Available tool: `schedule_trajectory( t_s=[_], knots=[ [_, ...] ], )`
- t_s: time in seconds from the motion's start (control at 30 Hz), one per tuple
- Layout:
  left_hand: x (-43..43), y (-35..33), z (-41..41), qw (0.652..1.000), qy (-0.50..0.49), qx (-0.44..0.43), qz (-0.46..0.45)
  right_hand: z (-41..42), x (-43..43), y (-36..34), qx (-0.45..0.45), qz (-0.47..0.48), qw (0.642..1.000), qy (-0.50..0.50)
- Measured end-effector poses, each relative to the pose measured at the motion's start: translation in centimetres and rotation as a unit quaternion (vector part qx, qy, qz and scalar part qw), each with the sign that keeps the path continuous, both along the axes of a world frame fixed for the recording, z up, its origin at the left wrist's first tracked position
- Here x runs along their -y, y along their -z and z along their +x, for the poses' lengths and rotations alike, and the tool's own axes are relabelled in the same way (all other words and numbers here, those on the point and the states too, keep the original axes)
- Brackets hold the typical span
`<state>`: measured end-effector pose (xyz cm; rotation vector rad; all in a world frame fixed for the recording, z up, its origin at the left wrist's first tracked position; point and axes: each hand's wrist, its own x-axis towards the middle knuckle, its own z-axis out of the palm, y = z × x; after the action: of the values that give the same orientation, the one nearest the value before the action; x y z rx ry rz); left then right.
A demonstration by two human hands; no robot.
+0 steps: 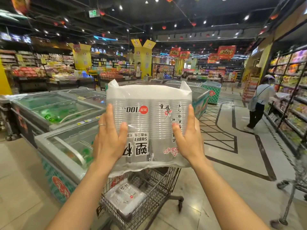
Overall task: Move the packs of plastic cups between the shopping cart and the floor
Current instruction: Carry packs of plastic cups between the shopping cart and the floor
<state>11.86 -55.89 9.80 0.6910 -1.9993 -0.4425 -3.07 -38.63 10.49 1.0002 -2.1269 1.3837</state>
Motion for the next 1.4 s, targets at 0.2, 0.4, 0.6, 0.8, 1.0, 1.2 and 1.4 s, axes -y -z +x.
schedule_trajectory(
  t_s=[0.2,0.4,0.6,0.8,1.0,1.2,1.4],
  knots=[
    [4.8,2.0,-4.5,0.998,-0.051,0.036,0.007,-5.6,5.7,1.8,0.002,0.017,1.000,-0.024],
    [9.7,5.3,-10.7,0.994,-0.096,0.055,0.017,-13.8,12.3,5.4,0.013,0.046,0.997,-0.053],
    [16.8,11.0,-19.5,0.979,-0.183,0.080,0.041,-24.8,22.0,10.6,0.032,0.092,0.985,-0.140],
    [22.2,15.7,-27.9,0.949,-0.267,0.110,0.125,-34.8,31.1,15.5,0.069,0.162,0.959,-0.224],
    [24.2,22.3,-30.1,0.918,-0.315,0.123,0.206,-37.9,37.3,22.3,0.109,0.233,0.913,-0.316],
    [24.7,30.1,-29.1,0.876,-0.362,0.168,0.271,-36.9,40.9,31.6,0.156,0.303,0.865,-0.368],
    [24.7,39.0,-28.6,0.819,-0.384,0.200,0.377,-36.1,42.7,41.2,0.194,0.366,0.821,-0.393]
  ],
)
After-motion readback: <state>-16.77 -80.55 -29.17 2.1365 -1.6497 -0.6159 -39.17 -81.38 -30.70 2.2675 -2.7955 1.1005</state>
